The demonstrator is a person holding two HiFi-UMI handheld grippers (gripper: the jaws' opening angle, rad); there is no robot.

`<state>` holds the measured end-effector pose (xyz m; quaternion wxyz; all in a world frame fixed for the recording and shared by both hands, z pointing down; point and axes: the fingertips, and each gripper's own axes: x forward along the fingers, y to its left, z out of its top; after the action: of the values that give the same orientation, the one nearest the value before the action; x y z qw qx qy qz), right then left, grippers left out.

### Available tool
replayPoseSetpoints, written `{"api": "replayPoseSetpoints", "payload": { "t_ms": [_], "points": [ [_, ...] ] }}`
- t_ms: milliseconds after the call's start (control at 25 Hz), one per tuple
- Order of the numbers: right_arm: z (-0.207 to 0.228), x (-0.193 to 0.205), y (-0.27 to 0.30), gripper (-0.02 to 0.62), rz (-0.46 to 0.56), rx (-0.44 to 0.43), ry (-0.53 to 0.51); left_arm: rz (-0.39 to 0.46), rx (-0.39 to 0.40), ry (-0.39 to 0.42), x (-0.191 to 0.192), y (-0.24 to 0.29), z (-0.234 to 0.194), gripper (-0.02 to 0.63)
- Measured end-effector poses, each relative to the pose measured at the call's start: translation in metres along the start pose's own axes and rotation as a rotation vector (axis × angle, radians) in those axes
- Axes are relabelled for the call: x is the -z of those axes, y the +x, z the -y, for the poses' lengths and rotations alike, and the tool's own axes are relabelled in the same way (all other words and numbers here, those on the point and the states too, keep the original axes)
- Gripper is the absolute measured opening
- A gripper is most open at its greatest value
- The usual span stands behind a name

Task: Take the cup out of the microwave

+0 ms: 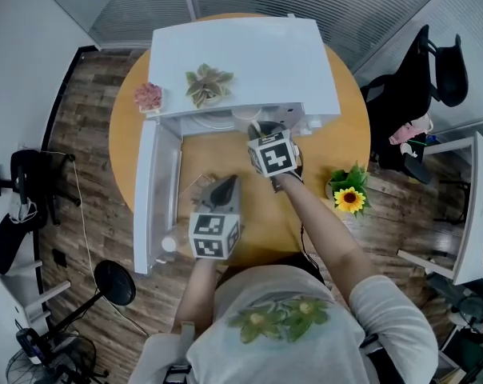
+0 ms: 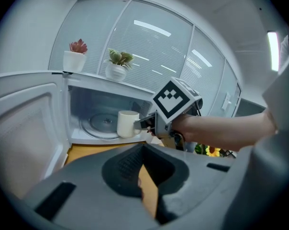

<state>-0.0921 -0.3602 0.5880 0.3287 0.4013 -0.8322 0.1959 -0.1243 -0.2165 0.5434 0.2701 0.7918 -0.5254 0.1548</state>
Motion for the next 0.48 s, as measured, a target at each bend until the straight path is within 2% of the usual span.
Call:
{"api": "replayPoseSetpoints", "payload": {
  "t_ms": [480],
  "points": [
    [-0.016, 0.018, -0.043, 0.06, 0.03, -0.019, 0.008, 0.032, -0.013, 0.006, 0.002, -0.023, 0.009, 0.003]
  ]
}}
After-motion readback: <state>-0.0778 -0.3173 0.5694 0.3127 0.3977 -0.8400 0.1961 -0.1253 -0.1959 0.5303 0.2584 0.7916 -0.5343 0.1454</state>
